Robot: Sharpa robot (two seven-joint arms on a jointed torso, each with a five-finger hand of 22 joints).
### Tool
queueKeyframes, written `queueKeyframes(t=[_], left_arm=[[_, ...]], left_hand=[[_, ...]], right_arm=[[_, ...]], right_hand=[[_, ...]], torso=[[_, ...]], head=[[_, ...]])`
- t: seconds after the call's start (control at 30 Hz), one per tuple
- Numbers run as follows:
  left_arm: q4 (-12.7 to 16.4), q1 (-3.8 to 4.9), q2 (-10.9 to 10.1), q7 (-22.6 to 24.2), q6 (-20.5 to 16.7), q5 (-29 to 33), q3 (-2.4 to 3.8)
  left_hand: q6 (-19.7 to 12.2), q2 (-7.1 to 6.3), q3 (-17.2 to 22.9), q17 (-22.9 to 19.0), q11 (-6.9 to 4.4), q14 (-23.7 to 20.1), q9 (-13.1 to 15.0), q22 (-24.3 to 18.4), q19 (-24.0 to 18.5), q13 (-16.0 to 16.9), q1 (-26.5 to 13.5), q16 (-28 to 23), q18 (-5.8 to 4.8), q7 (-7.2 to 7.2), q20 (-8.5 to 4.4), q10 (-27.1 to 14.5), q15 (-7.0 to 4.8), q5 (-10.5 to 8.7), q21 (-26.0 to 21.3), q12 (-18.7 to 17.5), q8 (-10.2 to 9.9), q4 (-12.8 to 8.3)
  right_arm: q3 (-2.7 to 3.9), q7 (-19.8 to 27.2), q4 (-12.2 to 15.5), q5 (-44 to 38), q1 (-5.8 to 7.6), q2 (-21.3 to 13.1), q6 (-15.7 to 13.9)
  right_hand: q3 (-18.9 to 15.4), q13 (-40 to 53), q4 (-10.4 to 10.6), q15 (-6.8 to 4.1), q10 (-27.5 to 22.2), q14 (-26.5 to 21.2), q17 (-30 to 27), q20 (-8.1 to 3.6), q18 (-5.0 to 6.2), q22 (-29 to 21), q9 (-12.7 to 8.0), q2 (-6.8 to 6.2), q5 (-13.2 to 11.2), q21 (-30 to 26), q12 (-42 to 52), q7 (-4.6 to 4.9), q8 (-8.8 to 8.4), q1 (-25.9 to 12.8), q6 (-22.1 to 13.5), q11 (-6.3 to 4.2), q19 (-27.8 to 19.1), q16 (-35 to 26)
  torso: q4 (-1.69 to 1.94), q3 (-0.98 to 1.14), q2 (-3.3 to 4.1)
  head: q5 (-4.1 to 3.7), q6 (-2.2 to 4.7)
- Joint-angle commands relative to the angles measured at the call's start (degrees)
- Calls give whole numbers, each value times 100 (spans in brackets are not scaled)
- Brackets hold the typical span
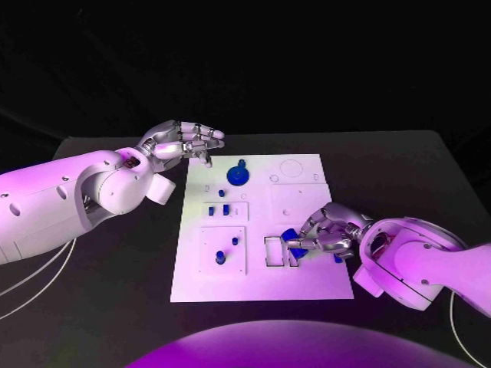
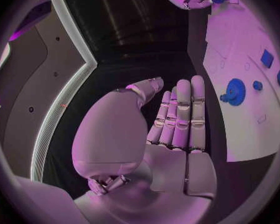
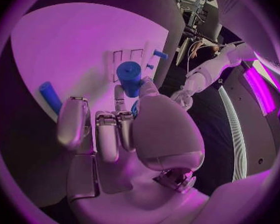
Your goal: Assemble the parts on the task board
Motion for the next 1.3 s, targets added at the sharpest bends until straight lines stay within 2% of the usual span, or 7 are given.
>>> queueKeyframes(t=[0.03,0.27,0.73,1.07,1.3], left_arm=[[18,2,18,27,98,0,3],[27,3,5,12,99,0,3],[45,3,-16,-4,104,0,2],[53,3,-29,-36,114,0,2],[52,4,-31,-40,110,0,2]], left_hand=[[-23,21,-24,-9,-1,-2,7,-10,-2,8,-8,-18,84,124,40,-46,34,29,-31,32,25,0],[-23,21,-24,-9,-1,-2,7,-10,-2,8,-8,-18,84,124,40,-46,34,29,-31,32,25,0],[-34,26,-24,-12,2,-7,8,-13,-3,9,-8,-16,84,126,41,-67,36,33,-34,50,40,-3],[-40,29,-25,-13,3,-9,9,-15,-3,9,-13,-15,84,127,42,-76,37,34,-35,60,47,-1],[-40,29,-25,-13,3,-9,9,-15,-3,9,-13,-15,84,127,42,-76,37,34,-35,60,47,-1]], right_arm=[[-3,9,-55,-7,-32,103,191],[-3,-85,-166,-179,-73,315,174],[-3,-163,-337,-378,-119,501,232],[-3,-156,-325,-377,-172,595,436],[-3,-181,-338,-393,-186,587,409]], right_hand=[[-25,1221,0,-34,441,542,1217,-41,-111,283,145,-9,25,13,28,-253,-2,-48,342,-37,-15,36],[-38,1235,-1,-38,450,544,1229,-44,-113,293,149,8,25,25,42,-262,5,-106,368,-42,-9,38],[-88,1226,3,-51,447,543,1225,-53,-112,298,164,13,22,16,27,-275,21,-243,411,-57,-7,37],[-117,1233,0,-52,452,543,1224,-55,-110,295,169,2,21,3,33,-277,22,-305,416,-57,-10,36],[-134,1231,1,-53,450,543,1223,-56,-110,296,173,-6,20,1,28,-278,26,-342,422,-58,-11,36]], torso=[[13,6,1],[-2,2,4],[4,3,0],[-1,2,-3],[-3,0,-11]], head=[[-5,-3],[23,-11],[45,-32],[72,-59],[80,-45]])
